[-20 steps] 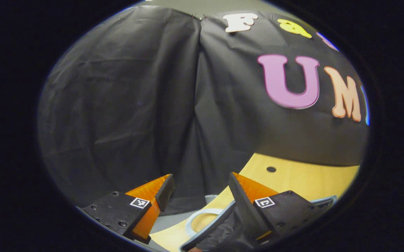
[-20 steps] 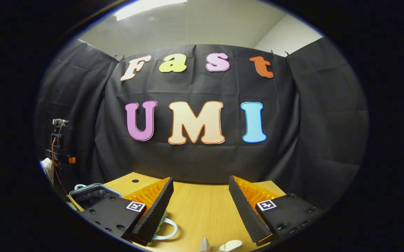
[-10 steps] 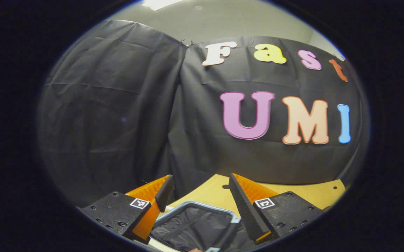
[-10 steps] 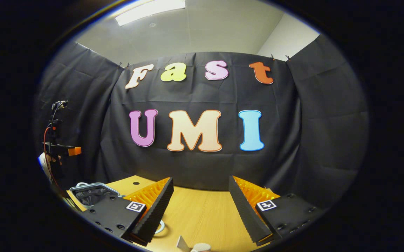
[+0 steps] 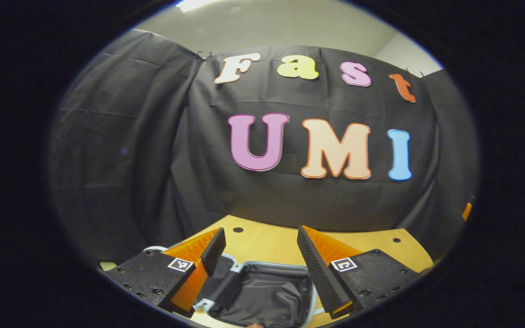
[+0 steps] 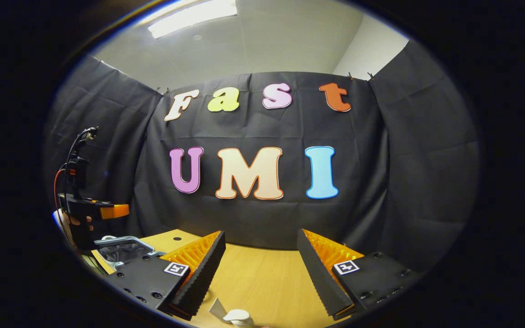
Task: First open the suitcase, pack the skin care products into it, and then close the suitcase.
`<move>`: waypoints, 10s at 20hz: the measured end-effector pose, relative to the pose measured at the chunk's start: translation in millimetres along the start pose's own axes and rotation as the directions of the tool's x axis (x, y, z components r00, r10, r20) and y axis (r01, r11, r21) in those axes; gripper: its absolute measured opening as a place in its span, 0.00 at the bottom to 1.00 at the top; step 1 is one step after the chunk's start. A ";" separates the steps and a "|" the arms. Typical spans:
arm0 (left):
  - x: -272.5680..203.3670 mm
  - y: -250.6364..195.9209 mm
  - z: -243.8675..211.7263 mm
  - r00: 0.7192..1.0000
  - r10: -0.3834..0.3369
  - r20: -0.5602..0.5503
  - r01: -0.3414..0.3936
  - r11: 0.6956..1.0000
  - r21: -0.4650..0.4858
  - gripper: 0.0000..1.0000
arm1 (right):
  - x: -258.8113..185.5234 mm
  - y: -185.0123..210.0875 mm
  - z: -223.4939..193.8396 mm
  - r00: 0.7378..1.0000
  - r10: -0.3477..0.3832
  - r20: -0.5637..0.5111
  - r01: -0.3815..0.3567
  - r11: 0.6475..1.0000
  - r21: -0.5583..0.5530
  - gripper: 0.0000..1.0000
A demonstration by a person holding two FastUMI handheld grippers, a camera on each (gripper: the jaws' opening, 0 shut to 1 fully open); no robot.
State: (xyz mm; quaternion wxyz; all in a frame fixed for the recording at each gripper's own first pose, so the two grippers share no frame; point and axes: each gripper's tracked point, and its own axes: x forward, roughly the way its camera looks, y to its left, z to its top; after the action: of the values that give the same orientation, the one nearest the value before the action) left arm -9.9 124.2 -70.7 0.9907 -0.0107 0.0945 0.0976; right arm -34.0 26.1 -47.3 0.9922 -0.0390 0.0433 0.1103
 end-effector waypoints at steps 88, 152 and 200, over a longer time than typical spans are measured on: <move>41.4 74.6 -207.7 0.766 -0.214 -0.606 0.206 0.975 -0.083 0.95 | 20.5 244.1 -208.6 0.788 0.288 -0.545 -0.197 0.955 0.221 0.55; 49.9 161.9 -10.3 0.861 -0.258 -0.438 0.275 0.961 -0.024 0.00 | 37.9 215.9 -220.9 0.849 0.096 -0.519 -0.051 0.994 0.100 0.92; -48.2 -72.2 67.0 0.954 -0.286 0.095 0.279 0.957 0.074 0.95 | -16.5 55.0 51.0 0.995 -0.067 0.067 0.062 0.995 0.078 0.98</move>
State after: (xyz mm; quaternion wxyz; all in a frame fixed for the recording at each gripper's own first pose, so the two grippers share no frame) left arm -29.8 46.8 4.5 0.9979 0.0106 0.0428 -0.0475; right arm -58.3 80.5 1.2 0.9969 0.0013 0.0116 0.0777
